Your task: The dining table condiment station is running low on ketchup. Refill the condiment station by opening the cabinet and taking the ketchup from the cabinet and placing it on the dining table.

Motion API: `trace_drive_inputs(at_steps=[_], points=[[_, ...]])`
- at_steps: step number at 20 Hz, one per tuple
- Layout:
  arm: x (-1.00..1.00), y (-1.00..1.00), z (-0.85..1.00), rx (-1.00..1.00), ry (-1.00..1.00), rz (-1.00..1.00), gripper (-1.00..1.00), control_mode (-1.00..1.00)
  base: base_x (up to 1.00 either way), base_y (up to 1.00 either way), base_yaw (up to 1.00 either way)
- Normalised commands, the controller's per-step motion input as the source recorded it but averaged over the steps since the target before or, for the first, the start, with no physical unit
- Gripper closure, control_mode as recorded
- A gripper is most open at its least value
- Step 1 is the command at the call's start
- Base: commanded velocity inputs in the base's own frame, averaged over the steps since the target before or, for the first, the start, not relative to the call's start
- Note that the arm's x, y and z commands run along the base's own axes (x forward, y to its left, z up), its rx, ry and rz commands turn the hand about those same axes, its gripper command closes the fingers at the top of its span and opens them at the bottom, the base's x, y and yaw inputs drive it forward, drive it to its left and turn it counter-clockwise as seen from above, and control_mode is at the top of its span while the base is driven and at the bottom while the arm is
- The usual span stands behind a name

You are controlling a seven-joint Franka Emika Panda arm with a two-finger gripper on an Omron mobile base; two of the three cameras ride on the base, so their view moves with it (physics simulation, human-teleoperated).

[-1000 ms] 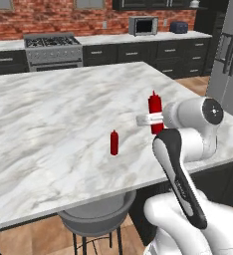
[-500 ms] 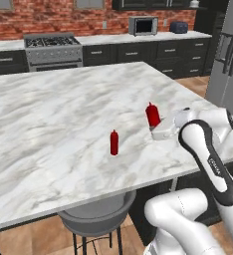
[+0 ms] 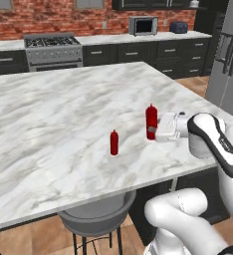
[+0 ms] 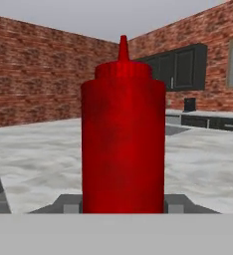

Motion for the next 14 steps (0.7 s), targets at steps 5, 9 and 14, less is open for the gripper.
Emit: trace_drive_inputs(at_steps=[5,9,14], points=[[0.33,0.00,-0.04,0.17,0.00,0.01,1.00,-1.00,0.00,0.00,0.00],[0.36,0.10,-0.21,0.00,0.00,0.00,1.00,-1.00,0.00,0.00,0.00],[0.41,0.03,-0.30,0.00,0.00,0.00,1.00,-1.00,0.00,0.00,0.00]])
